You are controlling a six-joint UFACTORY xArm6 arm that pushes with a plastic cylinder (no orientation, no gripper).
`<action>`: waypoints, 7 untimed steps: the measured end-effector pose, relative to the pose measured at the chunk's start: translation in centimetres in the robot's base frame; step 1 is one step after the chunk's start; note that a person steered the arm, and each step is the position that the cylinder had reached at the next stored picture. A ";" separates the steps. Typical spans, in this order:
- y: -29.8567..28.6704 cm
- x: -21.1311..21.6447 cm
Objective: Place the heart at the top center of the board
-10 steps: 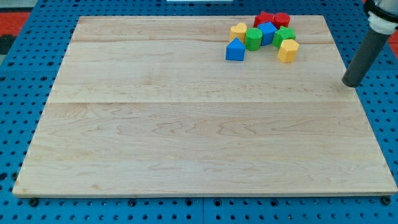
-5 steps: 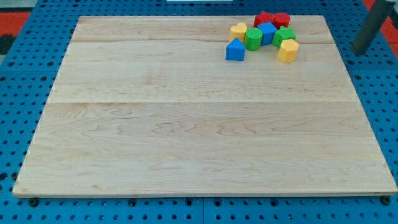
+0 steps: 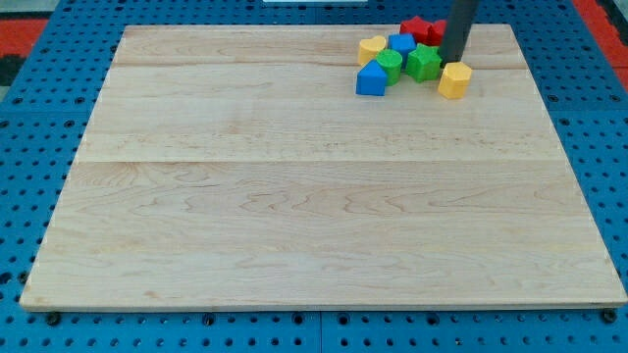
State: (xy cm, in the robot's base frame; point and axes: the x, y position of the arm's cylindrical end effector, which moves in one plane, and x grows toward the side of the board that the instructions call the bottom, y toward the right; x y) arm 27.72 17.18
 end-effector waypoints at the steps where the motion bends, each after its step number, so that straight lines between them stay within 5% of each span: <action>1: 1.1 0.2; 2: 3.5 -0.2; 5: -8.2 -3.4; 7: -10.4 -0.7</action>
State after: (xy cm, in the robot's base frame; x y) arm 27.01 6.75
